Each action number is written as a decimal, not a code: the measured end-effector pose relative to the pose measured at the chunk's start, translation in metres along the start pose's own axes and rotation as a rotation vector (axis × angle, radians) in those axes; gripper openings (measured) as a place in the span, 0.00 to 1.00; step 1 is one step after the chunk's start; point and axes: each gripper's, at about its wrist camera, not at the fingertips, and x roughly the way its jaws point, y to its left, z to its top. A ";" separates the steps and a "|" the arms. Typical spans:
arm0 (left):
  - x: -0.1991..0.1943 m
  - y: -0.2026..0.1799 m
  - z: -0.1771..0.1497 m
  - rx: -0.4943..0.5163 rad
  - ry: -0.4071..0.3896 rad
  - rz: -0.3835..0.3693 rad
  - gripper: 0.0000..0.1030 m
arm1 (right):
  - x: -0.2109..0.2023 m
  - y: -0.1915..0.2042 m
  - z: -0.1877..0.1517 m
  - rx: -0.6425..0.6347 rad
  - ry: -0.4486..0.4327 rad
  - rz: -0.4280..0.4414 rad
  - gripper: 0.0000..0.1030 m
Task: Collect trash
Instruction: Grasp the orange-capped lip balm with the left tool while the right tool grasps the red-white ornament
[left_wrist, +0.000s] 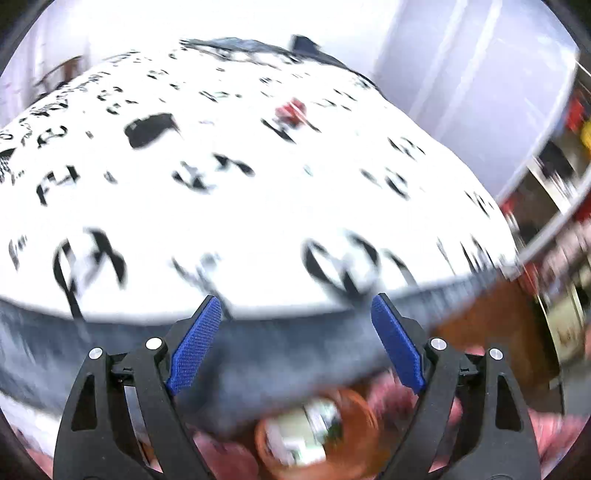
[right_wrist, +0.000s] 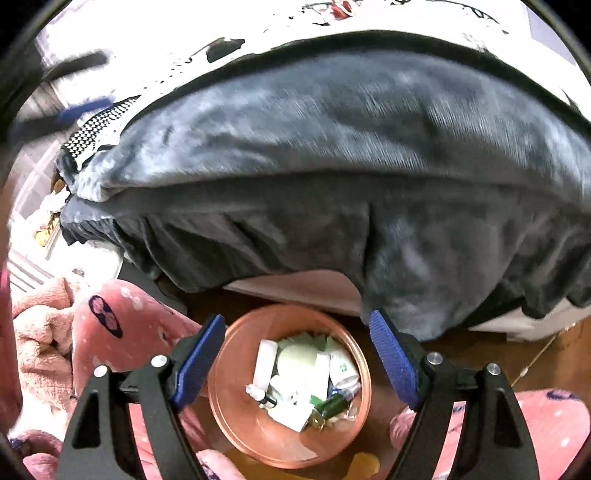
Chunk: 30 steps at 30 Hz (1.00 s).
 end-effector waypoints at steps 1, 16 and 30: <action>0.011 0.013 0.021 -0.039 -0.006 0.028 0.79 | -0.001 0.001 0.001 -0.001 -0.001 0.003 0.77; 0.178 0.138 0.168 -0.384 0.057 0.263 0.38 | 0.009 -0.025 0.000 0.094 0.040 0.026 0.77; 0.087 0.127 0.102 -0.317 -0.088 0.057 0.17 | -0.029 0.014 0.029 -0.081 -0.051 0.086 0.77</action>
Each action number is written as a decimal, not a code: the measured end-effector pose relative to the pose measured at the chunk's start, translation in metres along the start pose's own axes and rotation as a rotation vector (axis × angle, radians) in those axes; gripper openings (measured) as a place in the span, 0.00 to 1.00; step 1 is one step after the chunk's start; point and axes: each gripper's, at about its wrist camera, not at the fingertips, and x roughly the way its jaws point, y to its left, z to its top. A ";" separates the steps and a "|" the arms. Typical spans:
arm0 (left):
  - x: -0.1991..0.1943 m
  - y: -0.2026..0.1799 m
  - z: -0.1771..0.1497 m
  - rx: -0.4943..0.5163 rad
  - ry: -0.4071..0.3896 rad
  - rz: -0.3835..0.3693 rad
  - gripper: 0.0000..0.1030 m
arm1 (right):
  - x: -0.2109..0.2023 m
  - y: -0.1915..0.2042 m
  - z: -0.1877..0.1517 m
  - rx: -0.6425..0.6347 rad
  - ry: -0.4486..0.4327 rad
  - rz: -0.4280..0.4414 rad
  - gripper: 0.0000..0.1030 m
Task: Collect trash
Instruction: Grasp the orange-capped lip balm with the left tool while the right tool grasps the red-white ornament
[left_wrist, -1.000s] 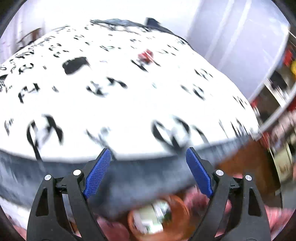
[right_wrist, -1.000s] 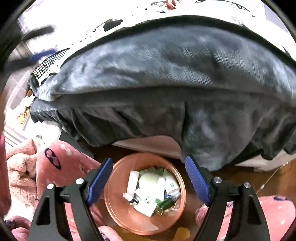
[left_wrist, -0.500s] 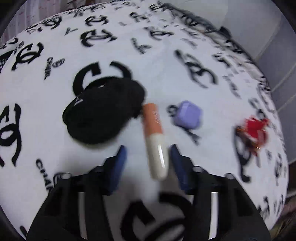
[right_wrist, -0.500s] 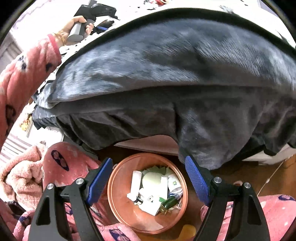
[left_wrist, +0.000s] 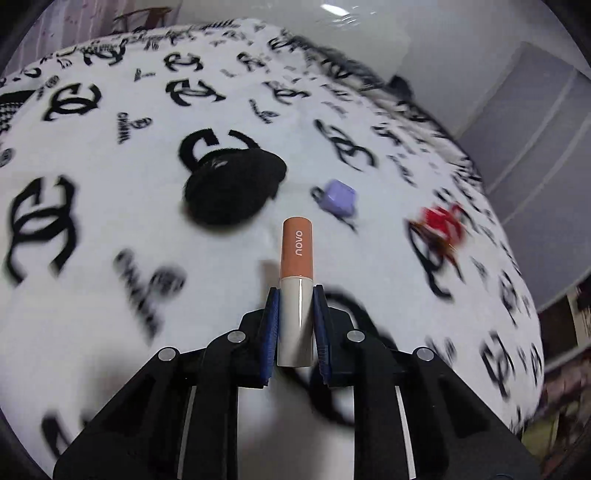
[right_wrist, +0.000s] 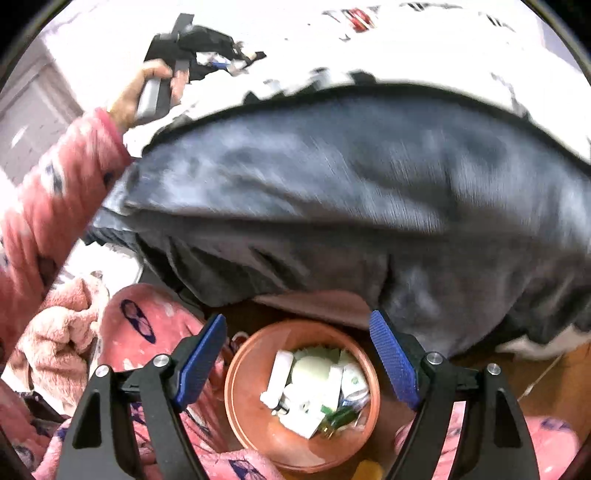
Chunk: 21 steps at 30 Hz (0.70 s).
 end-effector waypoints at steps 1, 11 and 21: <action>-0.016 -0.001 -0.011 0.023 -0.015 -0.006 0.17 | -0.009 0.005 0.010 -0.030 -0.027 0.013 0.77; -0.103 -0.013 -0.105 0.150 -0.054 -0.015 0.17 | -0.029 -0.008 0.185 -0.172 -0.270 -0.144 0.77; -0.124 0.000 -0.127 0.086 -0.070 -0.039 0.17 | 0.117 -0.083 0.375 -0.103 -0.208 -0.512 0.77</action>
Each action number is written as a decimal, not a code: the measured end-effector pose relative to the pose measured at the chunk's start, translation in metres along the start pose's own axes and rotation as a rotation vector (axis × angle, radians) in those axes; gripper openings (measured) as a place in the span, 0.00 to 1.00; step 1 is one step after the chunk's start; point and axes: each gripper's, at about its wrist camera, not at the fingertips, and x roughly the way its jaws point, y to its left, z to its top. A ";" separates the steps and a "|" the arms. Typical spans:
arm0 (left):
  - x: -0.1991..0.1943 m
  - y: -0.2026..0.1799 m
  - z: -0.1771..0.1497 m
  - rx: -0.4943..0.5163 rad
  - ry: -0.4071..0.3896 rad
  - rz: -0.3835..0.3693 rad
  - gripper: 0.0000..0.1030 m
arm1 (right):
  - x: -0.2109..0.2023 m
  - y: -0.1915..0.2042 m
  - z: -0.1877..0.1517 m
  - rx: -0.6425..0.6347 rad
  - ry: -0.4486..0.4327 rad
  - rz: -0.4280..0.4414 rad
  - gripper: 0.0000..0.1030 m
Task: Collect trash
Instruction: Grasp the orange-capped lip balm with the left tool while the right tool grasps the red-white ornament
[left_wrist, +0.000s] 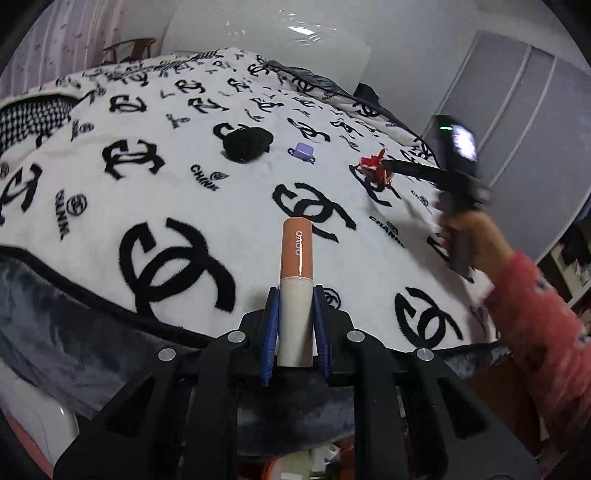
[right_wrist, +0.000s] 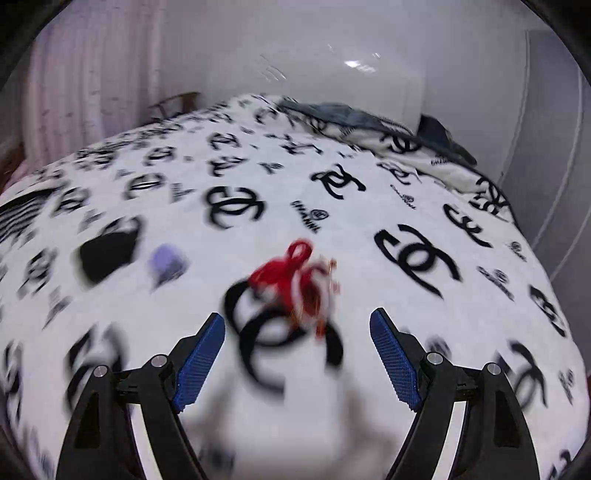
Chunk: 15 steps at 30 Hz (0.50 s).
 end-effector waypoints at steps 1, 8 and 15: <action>-0.001 0.001 -0.001 -0.005 -0.002 0.000 0.17 | 0.011 0.002 0.003 -0.002 0.018 -0.029 0.77; 0.001 0.011 -0.001 -0.021 0.002 0.017 0.17 | 0.052 -0.003 0.004 0.054 0.125 -0.043 0.26; -0.004 -0.003 -0.002 0.002 -0.004 0.006 0.17 | -0.021 -0.022 -0.010 0.095 0.038 0.121 0.21</action>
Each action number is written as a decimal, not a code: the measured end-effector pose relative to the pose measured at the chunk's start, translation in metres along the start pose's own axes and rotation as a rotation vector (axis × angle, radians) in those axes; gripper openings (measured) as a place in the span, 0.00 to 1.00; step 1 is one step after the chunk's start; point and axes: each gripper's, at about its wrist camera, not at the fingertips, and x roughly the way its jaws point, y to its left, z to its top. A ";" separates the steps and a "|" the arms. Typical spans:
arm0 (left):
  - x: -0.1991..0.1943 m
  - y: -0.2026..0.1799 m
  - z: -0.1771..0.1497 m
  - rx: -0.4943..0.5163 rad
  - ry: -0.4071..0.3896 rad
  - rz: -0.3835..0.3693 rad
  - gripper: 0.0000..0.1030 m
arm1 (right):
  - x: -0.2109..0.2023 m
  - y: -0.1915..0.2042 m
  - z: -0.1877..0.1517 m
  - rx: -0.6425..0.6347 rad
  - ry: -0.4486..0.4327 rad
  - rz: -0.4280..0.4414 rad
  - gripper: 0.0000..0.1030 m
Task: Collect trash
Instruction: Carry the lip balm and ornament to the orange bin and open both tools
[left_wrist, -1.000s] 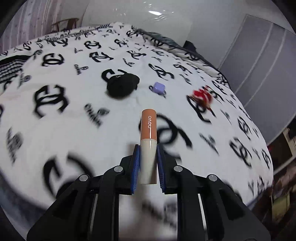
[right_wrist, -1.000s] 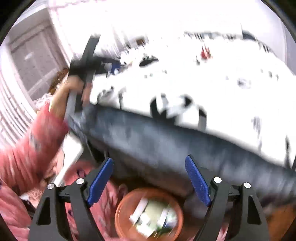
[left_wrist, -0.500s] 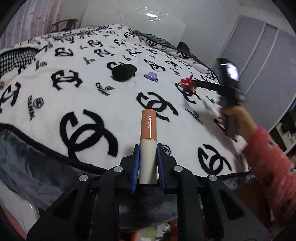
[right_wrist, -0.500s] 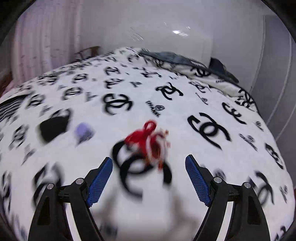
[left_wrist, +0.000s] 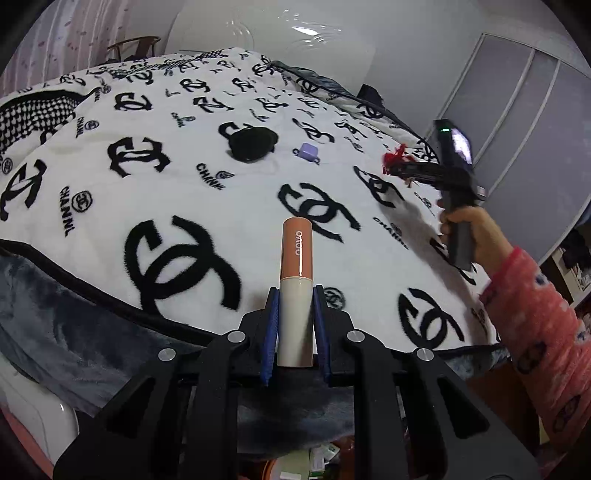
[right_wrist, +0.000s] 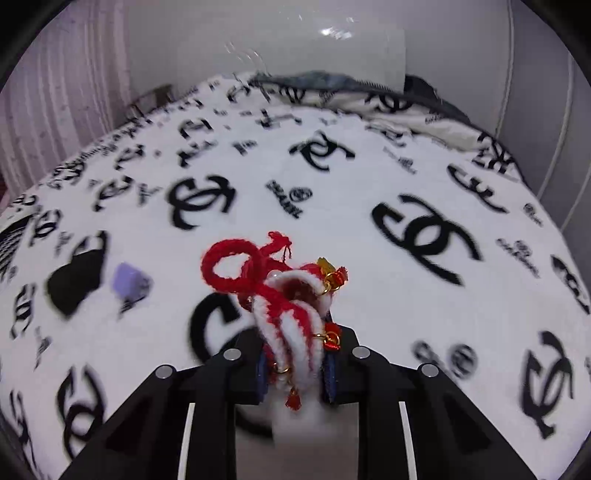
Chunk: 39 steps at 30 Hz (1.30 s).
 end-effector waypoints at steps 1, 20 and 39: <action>-0.002 -0.003 0.000 0.002 0.001 -0.007 0.17 | -0.016 0.001 -0.005 -0.005 -0.014 0.025 0.21; -0.024 -0.077 -0.125 0.195 0.198 -0.049 0.17 | -0.242 0.034 -0.259 -0.128 0.028 0.312 0.22; 0.135 -0.037 -0.296 0.059 0.756 0.119 0.56 | -0.091 0.056 -0.455 0.029 0.595 0.141 0.67</action>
